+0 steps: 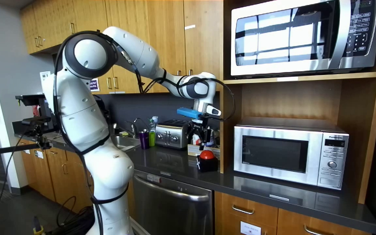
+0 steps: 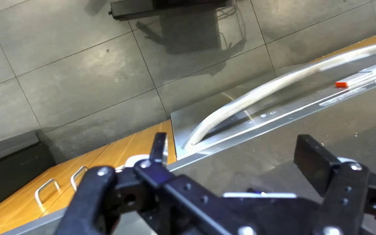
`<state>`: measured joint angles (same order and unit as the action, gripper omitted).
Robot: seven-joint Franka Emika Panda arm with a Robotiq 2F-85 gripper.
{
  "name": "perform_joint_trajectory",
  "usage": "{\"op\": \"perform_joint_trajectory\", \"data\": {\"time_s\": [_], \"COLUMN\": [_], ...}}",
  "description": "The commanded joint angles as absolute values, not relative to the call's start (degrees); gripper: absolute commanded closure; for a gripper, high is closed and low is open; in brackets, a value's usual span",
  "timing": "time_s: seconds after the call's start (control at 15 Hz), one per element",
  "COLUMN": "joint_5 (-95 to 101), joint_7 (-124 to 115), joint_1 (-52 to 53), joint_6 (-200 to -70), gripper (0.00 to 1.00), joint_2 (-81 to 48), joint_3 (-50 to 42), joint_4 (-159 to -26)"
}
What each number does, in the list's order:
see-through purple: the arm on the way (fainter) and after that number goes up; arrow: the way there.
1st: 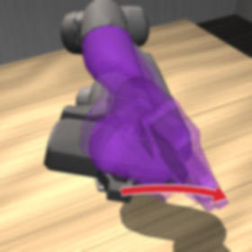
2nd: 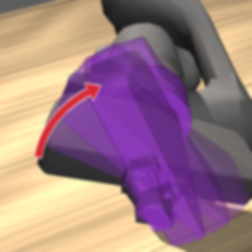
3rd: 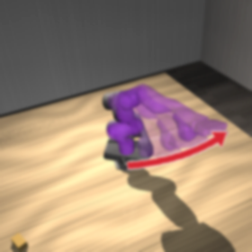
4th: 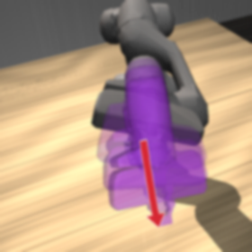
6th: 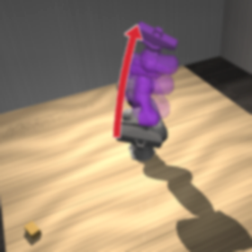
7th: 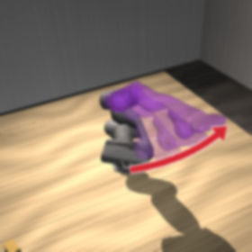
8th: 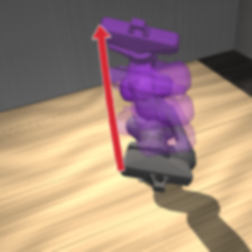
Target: Press the orange button.
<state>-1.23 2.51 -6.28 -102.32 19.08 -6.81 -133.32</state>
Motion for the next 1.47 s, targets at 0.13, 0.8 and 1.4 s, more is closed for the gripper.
{"op": "perform_joint_trajectory", "data": {"time_s": [0.13,0.8,1.4], "joint_5": [-0.9,-1.4,-0.8], "joint_7": [3.7,6.8,13.4], "joint_1": [-3.9,1.4,1.6], "joint_6": [-101.9,-105.1,-110.5], "gripper": [0.00,0.00,0.00], "joint_2": [18.8,14.6,8.1], "joint_3": [-4.5,-0.4,-0.7], "joint_4": [-133.4,-131.8,-124.1]}}
